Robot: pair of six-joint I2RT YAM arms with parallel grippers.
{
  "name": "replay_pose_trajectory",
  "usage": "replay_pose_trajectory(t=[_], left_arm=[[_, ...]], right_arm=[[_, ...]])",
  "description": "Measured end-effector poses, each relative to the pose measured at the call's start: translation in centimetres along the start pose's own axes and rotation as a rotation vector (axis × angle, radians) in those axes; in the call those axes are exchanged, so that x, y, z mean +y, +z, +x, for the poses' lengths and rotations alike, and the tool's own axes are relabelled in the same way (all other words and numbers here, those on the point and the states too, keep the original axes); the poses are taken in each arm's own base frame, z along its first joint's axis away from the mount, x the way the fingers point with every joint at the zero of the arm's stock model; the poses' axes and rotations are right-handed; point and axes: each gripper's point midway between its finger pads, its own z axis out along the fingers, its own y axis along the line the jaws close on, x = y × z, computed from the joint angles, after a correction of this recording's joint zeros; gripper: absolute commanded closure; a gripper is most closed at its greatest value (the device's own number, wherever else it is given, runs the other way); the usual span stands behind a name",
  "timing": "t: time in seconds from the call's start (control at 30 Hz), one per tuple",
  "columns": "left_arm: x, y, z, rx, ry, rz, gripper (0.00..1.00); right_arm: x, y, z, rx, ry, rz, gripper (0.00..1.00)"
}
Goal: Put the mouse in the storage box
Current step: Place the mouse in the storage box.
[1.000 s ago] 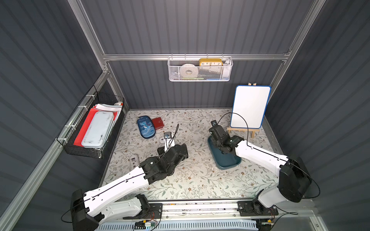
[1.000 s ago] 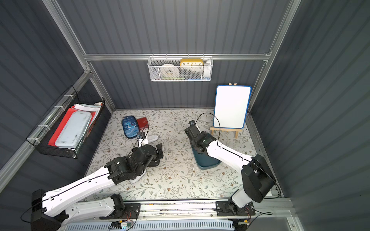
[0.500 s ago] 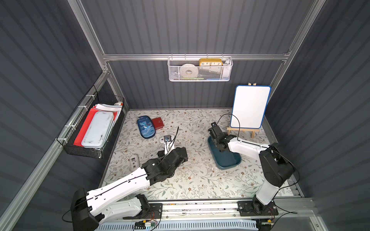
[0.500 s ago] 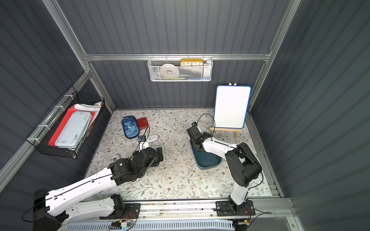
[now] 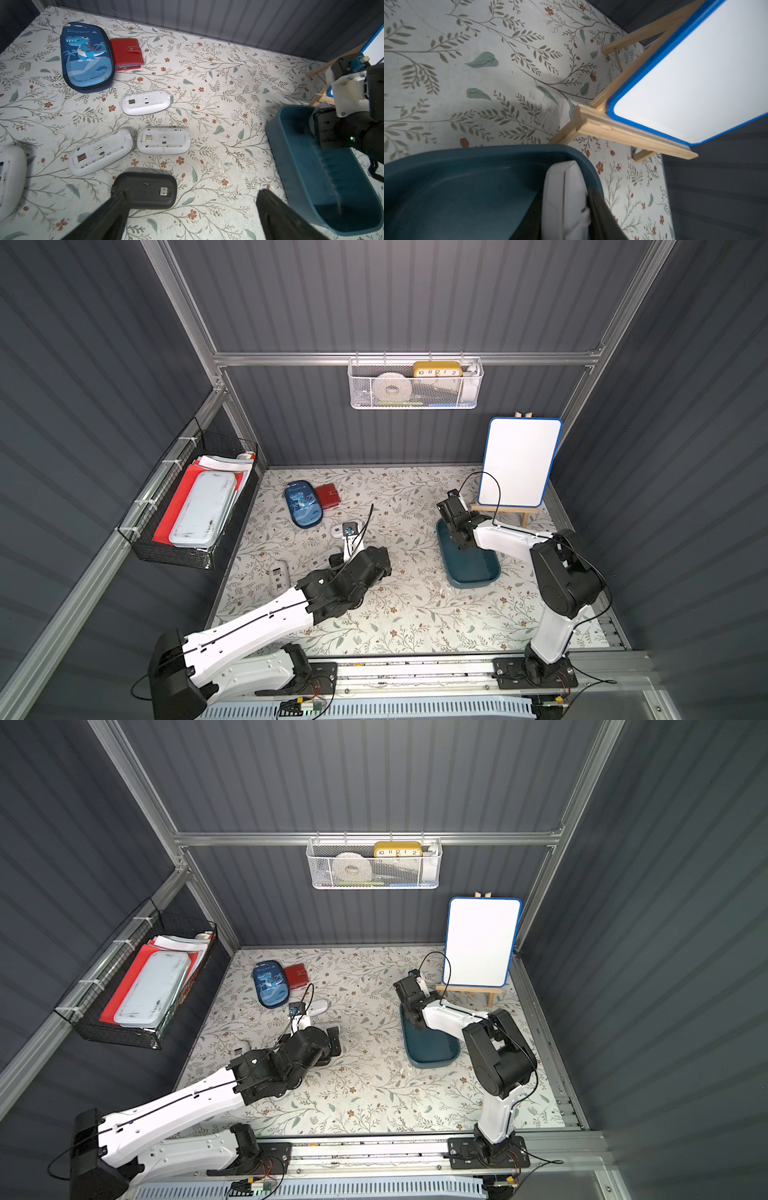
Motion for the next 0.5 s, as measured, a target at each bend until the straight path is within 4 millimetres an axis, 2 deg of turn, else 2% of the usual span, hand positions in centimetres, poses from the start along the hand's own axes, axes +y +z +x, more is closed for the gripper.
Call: replay_pose_trajectory(t=[0.33, 0.5], left_arm=[[-0.1, 0.0, 0.1, 0.004, 0.001, 0.003, 0.0], [-0.1, 0.2, 0.3, 0.011, 0.006, 0.001, 0.01]], right_arm=[[2.5, -0.5, -0.6, 0.002, -0.041, -0.056, 0.44], [3.4, -0.7, 0.0, 0.018, -0.074, -0.079, 0.41]])
